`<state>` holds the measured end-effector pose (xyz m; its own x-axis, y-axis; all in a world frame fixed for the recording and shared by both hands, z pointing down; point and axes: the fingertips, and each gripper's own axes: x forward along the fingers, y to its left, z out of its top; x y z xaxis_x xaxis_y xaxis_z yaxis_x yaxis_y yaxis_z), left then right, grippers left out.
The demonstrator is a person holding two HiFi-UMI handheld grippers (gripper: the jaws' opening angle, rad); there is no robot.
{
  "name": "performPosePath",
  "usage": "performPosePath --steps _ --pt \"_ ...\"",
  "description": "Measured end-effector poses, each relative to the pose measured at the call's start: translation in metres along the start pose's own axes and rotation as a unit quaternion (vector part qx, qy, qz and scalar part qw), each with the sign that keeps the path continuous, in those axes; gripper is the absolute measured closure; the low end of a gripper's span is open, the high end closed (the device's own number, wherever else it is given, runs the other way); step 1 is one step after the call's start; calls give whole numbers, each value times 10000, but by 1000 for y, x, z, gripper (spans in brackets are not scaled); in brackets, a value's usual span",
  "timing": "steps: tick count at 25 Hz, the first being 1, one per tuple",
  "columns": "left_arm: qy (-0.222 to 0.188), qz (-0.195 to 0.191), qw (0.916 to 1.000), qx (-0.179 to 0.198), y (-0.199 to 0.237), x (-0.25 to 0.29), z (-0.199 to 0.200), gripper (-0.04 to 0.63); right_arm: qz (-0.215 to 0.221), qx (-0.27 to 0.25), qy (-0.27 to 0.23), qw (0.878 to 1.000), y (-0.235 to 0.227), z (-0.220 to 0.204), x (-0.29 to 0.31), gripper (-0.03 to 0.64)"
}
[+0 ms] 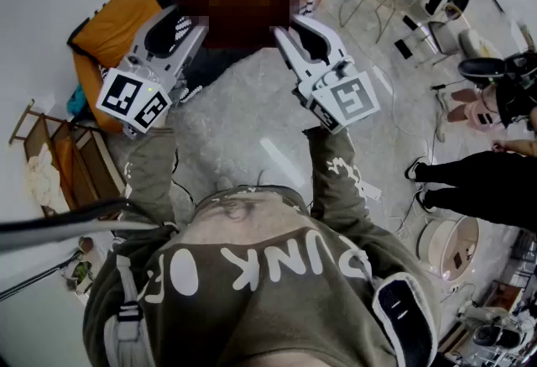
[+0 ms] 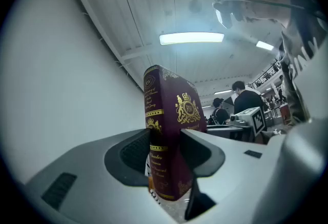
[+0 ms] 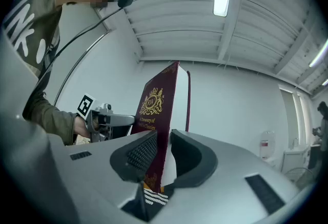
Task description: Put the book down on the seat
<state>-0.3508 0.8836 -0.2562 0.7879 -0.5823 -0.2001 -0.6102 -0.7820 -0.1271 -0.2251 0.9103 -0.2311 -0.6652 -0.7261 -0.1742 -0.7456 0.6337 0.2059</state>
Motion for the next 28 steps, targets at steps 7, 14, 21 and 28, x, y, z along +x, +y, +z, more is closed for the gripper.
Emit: performPosePath --steps 7,14,21,28 --pt "-7 -8 10000 -10 1 1 0 431 -32 -6 -48 10000 0 3 0 520" --pt "6 -26 10000 -15 2 1 -2 431 -33 5 -17 10000 0 -1 0 520" --pt "135 -3 9999 -36 6 3 -12 430 150 296 44 9994 -2 -14 3 508" --pt "275 74 9996 -31 1 16 -21 430 198 394 35 9990 -16 -21 -2 509"
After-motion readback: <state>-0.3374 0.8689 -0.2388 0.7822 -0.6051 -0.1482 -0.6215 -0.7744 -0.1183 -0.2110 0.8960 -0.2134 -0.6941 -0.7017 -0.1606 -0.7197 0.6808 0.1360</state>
